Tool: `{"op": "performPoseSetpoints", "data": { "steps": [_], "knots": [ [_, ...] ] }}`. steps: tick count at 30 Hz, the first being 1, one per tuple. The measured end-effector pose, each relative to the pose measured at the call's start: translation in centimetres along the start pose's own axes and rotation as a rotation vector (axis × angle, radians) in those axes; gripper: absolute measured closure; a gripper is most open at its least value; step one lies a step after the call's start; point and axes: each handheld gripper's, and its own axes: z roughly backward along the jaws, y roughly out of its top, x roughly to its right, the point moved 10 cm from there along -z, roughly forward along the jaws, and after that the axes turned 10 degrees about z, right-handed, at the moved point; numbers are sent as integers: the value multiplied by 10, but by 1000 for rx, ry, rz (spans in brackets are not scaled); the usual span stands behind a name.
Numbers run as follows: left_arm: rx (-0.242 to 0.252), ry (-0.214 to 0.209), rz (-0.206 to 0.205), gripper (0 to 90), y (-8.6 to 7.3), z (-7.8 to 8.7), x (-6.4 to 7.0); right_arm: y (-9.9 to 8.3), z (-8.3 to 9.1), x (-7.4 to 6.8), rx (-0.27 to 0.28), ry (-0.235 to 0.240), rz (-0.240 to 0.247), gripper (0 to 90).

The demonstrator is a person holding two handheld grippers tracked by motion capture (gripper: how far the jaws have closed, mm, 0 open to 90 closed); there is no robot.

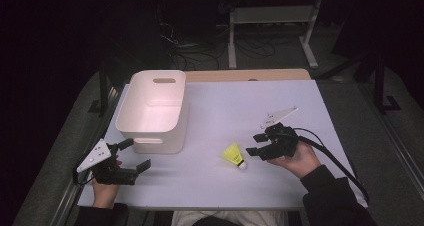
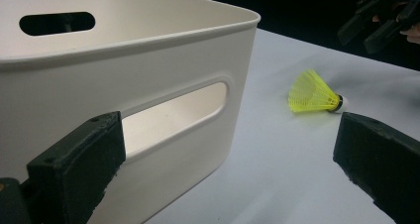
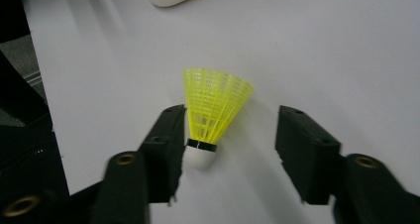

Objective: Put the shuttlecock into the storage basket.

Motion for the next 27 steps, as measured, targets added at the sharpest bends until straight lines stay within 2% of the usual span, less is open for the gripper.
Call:
{"op": "performPoseSetpoints", "data": {
  "steps": [6, 8, 11, 16, 27],
  "knots": [
    [0, 0, 0, 0, 0, 0, 0, 0, -2, 2, 1, -8, -10, 131],
    [0, 0, 0, 0, 0, 0, 0, 1, -3, 1, 8, -1, -16, 102],
    [0, 0, 0, 0, 0, 0, 0, 2, -5, 2, 12, -11, -21, 8],
    [0, -1, -1, 0, 0, 0, 0, 2, -11, 2, 21, -15, -35, 0],
    [0, -2, -3, 0, 0, 0, 0, -5, -33, -5, -14, 22, -37, 0]
  ]
}}
